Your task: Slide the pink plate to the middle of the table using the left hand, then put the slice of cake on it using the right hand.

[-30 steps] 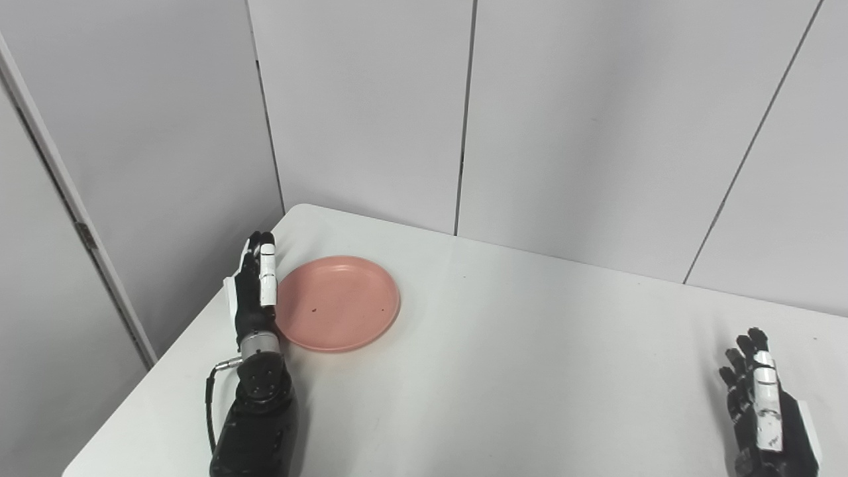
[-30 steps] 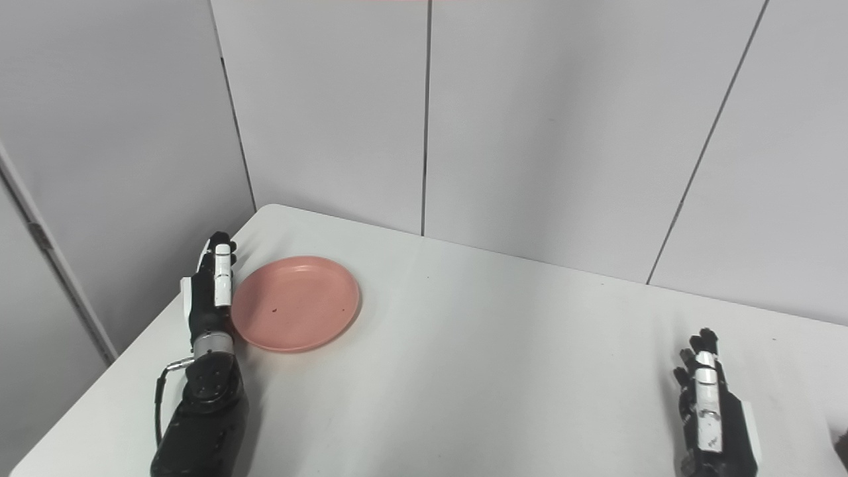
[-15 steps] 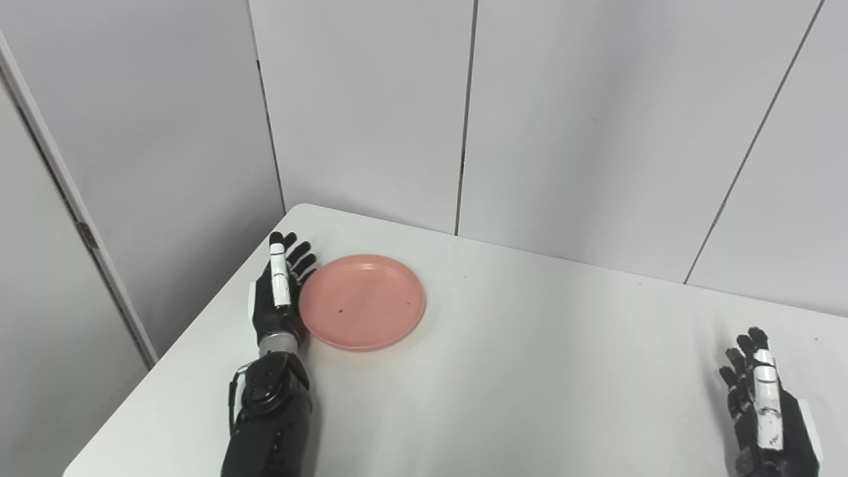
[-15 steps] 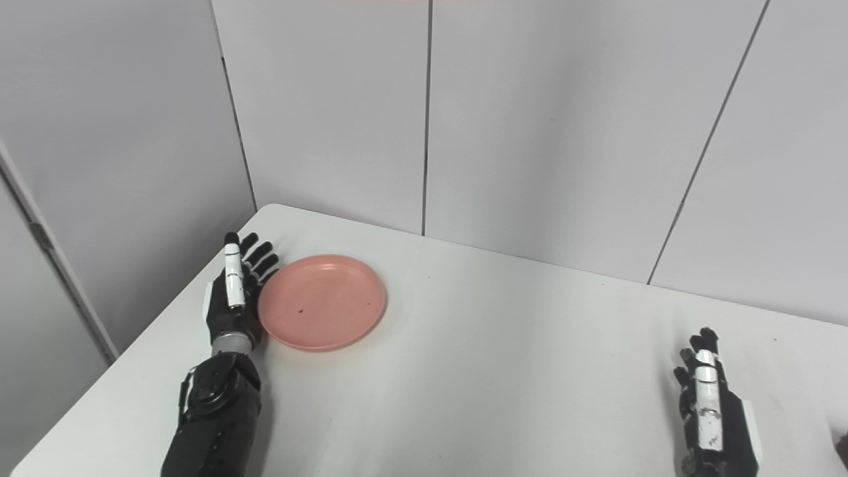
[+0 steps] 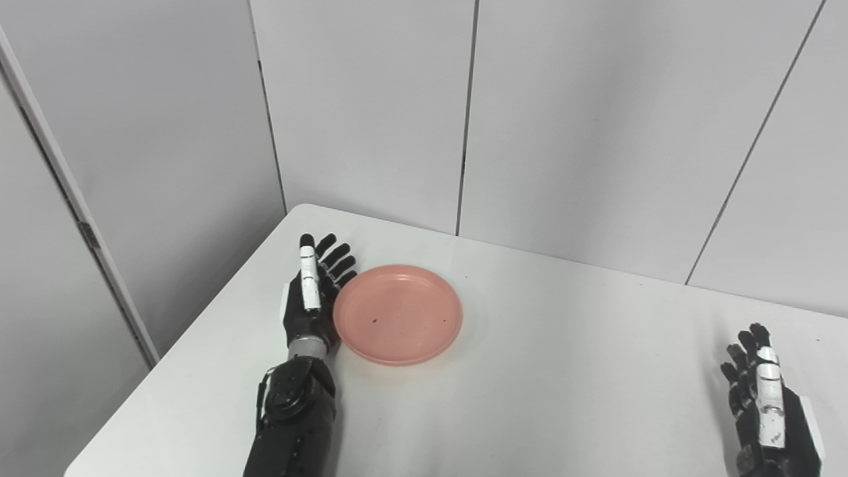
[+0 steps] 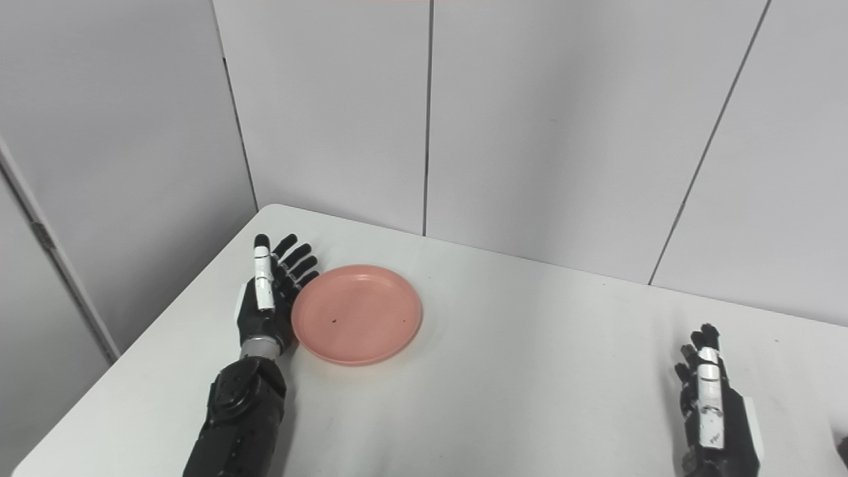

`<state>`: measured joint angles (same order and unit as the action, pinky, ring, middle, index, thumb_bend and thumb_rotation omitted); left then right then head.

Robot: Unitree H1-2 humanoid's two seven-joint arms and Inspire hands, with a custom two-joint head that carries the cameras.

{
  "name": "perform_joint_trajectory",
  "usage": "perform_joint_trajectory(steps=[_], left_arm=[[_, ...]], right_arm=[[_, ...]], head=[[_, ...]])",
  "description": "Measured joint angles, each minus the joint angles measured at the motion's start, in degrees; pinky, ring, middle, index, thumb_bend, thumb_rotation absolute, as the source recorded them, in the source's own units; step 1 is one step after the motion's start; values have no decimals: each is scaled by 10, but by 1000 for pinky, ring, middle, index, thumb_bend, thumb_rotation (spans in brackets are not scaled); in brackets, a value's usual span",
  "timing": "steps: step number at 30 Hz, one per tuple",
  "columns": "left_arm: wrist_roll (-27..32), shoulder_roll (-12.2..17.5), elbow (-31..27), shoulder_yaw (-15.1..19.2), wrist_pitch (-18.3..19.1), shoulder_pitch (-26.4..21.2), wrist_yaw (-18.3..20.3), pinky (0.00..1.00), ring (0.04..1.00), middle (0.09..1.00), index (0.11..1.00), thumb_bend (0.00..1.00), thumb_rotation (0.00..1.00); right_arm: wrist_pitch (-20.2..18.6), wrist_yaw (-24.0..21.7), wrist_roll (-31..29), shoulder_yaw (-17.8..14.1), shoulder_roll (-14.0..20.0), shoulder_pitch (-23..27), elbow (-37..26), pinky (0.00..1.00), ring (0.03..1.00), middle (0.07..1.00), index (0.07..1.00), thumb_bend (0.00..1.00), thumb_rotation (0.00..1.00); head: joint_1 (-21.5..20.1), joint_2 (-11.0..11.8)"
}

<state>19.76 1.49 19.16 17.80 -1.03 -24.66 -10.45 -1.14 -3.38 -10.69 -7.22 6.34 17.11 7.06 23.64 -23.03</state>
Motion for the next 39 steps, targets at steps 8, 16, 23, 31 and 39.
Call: perform_joint_trajectory(steps=[8, 16, 23, 31, 39], left_arm=[[-21, -22, 55, -38, -54, -17, 22, 771, 808, 813, 802, 787, 931], [-42, -51, 65, -76, -70, -16, 34, 830, 841, 841, 837, 742, 935], [-56, -65, 58, -108, -61, -10, 54, 897, 889, 881, 870, 732, 965], [-53, -86, 36, -118, -13, -8, 63, 905, 898, 886, 877, 707, 974], [-59, -104, 48, -141, -23, -5, 89, 901, 898, 898, 888, 690, 977]], right_arm=[[2, 9, 3, -1, -8, 4, 32, 1000, 1000, 1000, 1000, 338, 915], [51, -7, 4, 0, -1, 34, 98, 1000, 963, 970, 994, 601, 815], [73, 3, 26, 4, -3, 47, 116, 980, 920, 945, 975, 616, 804], [76, 14, 51, 13, -7, 49, 118, 957, 914, 941, 982, 651, 811], [76, 25, 67, 19, -16, 50, 118, 943, 910, 926, 962, 642, 774]], head=[[-64, -12], [-143, -35], [-200, -47], [-250, -62], [-283, -74]])
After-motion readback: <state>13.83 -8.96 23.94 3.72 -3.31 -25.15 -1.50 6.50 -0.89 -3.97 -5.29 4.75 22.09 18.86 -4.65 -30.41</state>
